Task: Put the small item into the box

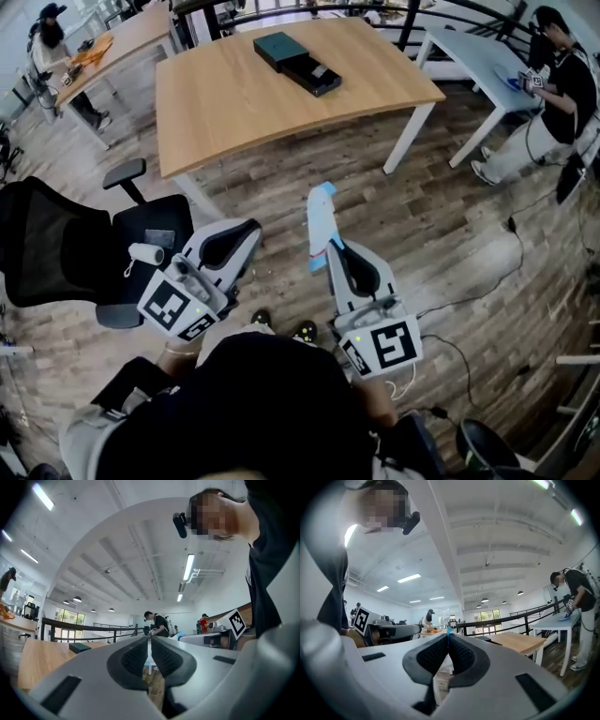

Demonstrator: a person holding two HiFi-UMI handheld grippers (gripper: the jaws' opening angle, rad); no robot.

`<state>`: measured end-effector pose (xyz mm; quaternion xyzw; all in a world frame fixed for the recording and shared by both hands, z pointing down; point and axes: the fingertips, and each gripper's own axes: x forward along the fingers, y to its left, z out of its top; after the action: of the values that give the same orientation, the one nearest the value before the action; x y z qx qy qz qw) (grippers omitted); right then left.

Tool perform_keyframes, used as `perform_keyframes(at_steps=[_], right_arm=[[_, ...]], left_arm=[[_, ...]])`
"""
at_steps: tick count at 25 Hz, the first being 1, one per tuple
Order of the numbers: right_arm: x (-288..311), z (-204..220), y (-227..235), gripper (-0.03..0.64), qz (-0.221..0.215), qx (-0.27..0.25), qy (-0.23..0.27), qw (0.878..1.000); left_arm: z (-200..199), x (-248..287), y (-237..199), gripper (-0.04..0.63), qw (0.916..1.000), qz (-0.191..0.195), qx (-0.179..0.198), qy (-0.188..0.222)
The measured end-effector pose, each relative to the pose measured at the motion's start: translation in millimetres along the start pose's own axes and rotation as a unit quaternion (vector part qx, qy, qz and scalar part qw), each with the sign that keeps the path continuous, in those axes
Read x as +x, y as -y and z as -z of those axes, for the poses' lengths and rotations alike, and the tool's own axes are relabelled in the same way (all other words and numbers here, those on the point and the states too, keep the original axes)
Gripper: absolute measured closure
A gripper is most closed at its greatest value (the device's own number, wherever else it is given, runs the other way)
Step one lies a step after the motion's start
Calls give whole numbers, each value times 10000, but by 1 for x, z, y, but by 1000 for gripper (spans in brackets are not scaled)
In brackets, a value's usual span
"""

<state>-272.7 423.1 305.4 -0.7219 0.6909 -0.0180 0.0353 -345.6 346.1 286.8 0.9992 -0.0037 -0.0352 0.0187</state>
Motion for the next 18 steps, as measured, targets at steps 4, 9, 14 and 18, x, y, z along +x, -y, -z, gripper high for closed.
perform_keyframes(at_steps=[4,9,14,18], right_arm=[[-6,1,2,592,-151,58,38,9999],[-10,6,-1,592,-398,181,74,9990],[-5,1,-6,592,-520,299,188,9980],[-9,1,-3,592,-460,273,199,9984]], left_arm=[[0,-3,8,563,9998,-191,4,-14],[2,-13,19,563,9990,-443,12,-48],[-1,-18,15,563,9984,-548,43,-119],[4,-16,17,563,9987,-501,7,-101]])
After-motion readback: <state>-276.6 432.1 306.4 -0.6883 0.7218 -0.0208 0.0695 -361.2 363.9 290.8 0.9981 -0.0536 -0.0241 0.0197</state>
